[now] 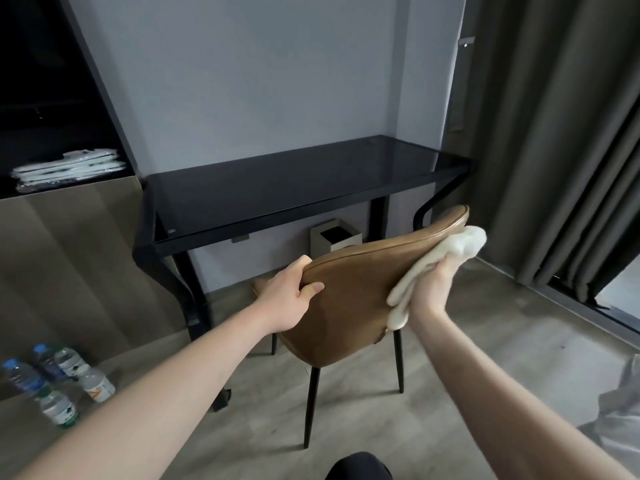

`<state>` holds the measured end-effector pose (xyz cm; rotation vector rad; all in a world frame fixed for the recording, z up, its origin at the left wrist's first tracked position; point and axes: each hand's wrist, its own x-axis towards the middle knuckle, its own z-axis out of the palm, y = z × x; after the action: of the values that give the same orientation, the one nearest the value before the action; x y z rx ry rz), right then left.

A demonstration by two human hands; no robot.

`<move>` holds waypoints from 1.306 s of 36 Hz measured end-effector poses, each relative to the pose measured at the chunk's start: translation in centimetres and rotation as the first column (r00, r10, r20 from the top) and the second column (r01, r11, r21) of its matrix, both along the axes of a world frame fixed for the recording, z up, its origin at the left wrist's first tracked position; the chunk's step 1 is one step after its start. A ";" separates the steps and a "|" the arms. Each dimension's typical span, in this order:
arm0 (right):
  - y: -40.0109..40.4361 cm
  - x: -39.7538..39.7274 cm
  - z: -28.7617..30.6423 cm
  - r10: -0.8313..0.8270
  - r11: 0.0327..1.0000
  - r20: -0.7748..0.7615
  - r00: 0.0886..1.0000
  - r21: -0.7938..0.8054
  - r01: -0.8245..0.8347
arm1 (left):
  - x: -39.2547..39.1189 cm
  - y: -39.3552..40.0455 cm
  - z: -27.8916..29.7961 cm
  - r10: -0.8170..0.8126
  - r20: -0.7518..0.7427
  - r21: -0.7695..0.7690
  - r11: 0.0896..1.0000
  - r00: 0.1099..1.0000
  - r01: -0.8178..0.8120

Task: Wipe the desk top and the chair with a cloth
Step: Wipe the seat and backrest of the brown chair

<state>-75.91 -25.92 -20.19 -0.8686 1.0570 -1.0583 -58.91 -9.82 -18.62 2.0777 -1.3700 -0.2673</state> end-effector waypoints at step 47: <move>2.9 4.8 -3.3 -0.105 0.982 -0.062 0.993 0.153 0.113 | -3.0 -6.2 3.9 0.027 -0.222 -0.128 0.990 0.975 -0.057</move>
<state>-71.14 -22.98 -23.51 -0.7223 1.2273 -1.0319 -61.89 -16.03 -14.71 1.9020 -1.1780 -0.3653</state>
